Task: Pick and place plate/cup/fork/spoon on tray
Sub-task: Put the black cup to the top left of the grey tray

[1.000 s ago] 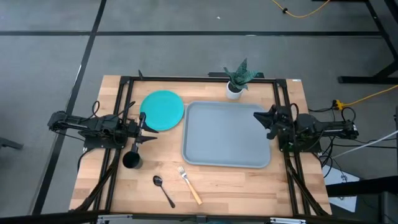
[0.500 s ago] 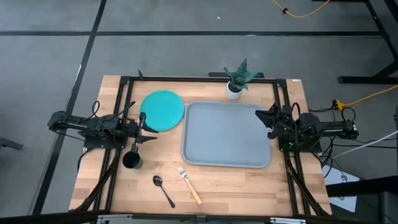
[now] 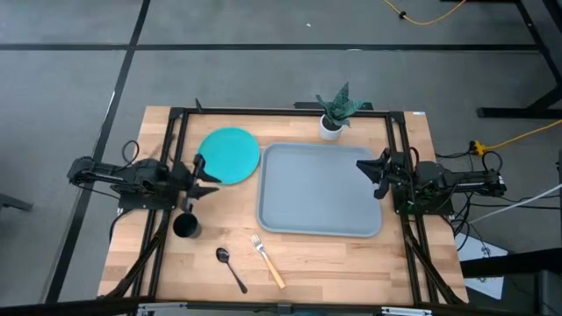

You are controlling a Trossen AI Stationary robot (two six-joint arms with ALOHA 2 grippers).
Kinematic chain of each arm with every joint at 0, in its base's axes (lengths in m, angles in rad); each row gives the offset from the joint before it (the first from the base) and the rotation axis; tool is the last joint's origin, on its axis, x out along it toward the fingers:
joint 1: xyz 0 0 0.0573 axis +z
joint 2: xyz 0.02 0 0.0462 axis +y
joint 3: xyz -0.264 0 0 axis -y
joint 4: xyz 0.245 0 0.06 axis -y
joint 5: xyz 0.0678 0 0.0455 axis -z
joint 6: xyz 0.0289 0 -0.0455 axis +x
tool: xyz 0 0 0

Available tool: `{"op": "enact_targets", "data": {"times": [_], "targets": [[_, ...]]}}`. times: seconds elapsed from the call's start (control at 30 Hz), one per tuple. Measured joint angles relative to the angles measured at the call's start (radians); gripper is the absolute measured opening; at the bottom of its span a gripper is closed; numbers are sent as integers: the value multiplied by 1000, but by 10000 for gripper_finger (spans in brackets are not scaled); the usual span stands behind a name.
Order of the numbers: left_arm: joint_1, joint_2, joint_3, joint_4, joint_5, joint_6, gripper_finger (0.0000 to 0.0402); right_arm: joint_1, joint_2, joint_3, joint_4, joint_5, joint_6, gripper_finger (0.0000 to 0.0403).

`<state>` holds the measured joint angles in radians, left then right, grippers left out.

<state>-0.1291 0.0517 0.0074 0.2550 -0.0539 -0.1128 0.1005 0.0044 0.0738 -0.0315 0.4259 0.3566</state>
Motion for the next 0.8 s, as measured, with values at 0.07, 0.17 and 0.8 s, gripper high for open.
{"op": "enact_targets", "data": {"times": [0.07, 0.17, 0.8], "targets": [[0, 0, 0, 137, -7, -12, 110, 0, 0, 0, -8, 0, 7, 53], [0, 0, 0, 304, 52, -13, 110, 0, 0, 0, -8, 0, 5, 53], [-137, 587, 830, -1095, -21, -480, 110, 0, 0, 0, -28, 0, 73, 53]]}}
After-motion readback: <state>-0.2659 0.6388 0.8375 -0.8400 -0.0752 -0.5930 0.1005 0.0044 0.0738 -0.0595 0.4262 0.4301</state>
